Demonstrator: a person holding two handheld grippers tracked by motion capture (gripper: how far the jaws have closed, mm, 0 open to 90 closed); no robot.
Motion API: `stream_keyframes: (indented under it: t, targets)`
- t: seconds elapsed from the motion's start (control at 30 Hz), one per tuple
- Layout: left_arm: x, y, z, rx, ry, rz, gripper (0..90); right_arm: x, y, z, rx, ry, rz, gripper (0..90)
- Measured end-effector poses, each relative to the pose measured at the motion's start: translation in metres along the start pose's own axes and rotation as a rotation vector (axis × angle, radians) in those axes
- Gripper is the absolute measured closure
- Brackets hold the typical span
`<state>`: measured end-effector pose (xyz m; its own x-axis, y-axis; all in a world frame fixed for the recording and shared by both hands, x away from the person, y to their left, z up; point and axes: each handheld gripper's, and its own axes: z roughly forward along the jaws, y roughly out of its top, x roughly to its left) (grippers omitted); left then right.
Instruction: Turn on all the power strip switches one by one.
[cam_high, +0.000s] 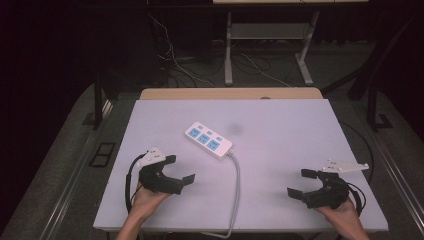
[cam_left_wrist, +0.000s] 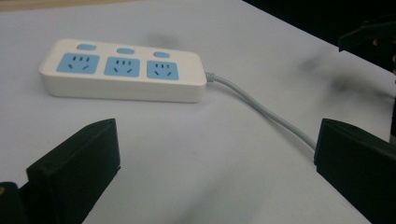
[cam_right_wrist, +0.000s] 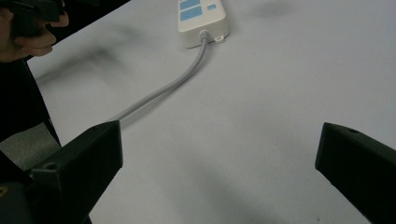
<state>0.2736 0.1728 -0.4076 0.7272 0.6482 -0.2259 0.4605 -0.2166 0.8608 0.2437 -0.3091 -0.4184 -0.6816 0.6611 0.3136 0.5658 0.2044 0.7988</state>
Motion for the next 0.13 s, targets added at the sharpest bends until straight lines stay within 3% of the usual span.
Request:
stream_keyframes:
  t: [0.13]
  targets:
    - [0.0016,-0.0038,-0.0005,0.002,-0.006,-0.017,0.0,0.0005,-0.0001,0.0003,0.000,-0.001,0.000,0.6]
